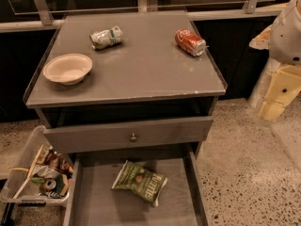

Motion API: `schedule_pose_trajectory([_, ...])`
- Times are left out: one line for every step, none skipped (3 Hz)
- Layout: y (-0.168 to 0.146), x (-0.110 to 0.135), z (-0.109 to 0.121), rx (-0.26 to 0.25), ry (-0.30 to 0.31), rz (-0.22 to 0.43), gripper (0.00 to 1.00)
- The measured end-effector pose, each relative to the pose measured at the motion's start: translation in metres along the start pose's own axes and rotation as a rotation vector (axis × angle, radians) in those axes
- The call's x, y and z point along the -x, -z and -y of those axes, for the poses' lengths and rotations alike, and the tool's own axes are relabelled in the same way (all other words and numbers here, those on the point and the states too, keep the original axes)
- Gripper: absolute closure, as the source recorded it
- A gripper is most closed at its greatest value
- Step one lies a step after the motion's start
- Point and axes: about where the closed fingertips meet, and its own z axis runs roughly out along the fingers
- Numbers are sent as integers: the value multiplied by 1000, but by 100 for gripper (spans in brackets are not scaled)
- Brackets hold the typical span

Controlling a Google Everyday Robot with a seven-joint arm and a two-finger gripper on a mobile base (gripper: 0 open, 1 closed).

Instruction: Pick green jalapeno chip bag from middle drawer and place on counter

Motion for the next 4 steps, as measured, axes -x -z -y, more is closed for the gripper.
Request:
schedule_pose_trajectory([0,0,0,0,0,0,0])
schedule_pose_trajectory([-16,1,-8,6,-9,-10,0])
schedule_pose_trajectory([-51,3,-27,50,-13,7,0])
schedule_pose_trajectory([-89,4,-49,86,-2,72,0])
